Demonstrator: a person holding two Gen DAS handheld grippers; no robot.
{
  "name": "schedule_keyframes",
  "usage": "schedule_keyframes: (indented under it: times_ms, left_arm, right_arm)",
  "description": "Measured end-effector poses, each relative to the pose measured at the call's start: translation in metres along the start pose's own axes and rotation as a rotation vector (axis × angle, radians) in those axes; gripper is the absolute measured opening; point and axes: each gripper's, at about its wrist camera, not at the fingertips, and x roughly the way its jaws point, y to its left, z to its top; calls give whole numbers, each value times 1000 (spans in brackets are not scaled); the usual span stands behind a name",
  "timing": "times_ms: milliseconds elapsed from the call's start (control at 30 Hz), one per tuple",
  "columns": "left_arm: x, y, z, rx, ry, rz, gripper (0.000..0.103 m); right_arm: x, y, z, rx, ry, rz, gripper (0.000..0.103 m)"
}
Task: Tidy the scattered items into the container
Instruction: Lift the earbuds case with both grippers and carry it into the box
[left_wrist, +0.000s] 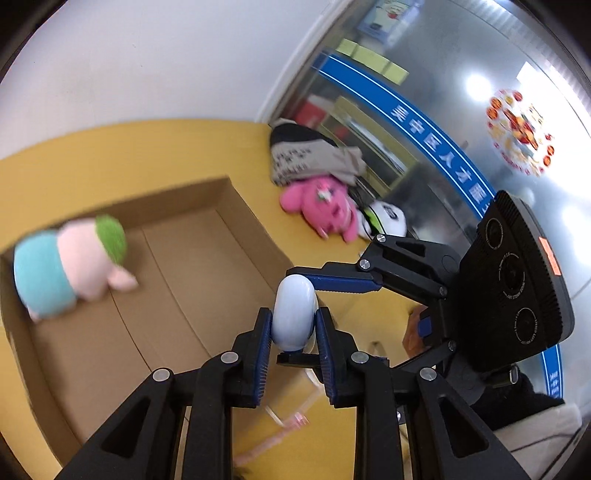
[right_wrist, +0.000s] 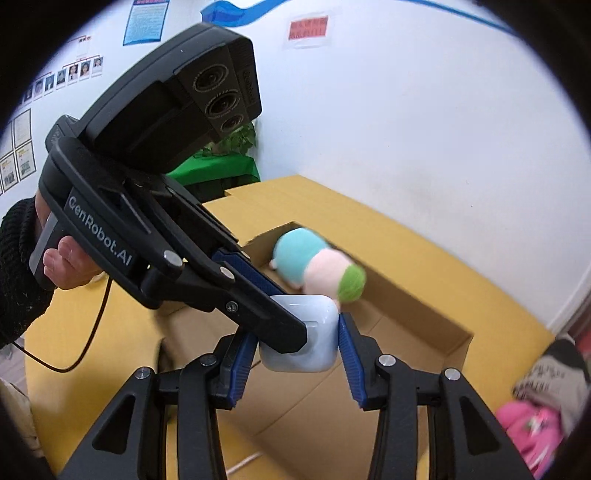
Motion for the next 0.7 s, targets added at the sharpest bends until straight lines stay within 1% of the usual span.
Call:
schedule_keyframes:
  times_ms: [100,133,267,433,567,600,700]
  left_arm:
    - [15,32,35,-42,2,0,25]
    - [23,44,44,-59,-3,15,24]
    - [59,86,68,-123,38,23,24]
    - [112,130,85,-190,99,53,24]
    - [154,152,87,-220,142,106,24]
    - [160,156,87,-243,148,113,24]
    - [185,166,87,-256,183,148,24]
  right_arm:
    - [31,-32,20,-5,47,16,43]
    - [42,-40,23,-6,62,21,43]
    - [93,-75,23,5,132,51,43]
    - [147,-110,3,72,197,89,43]
    - [180,-131,-25,138,240,108,42]
    - [189,-136,-32,155,254,111,42]
    - [210,-143,-48,192,295,100,42]
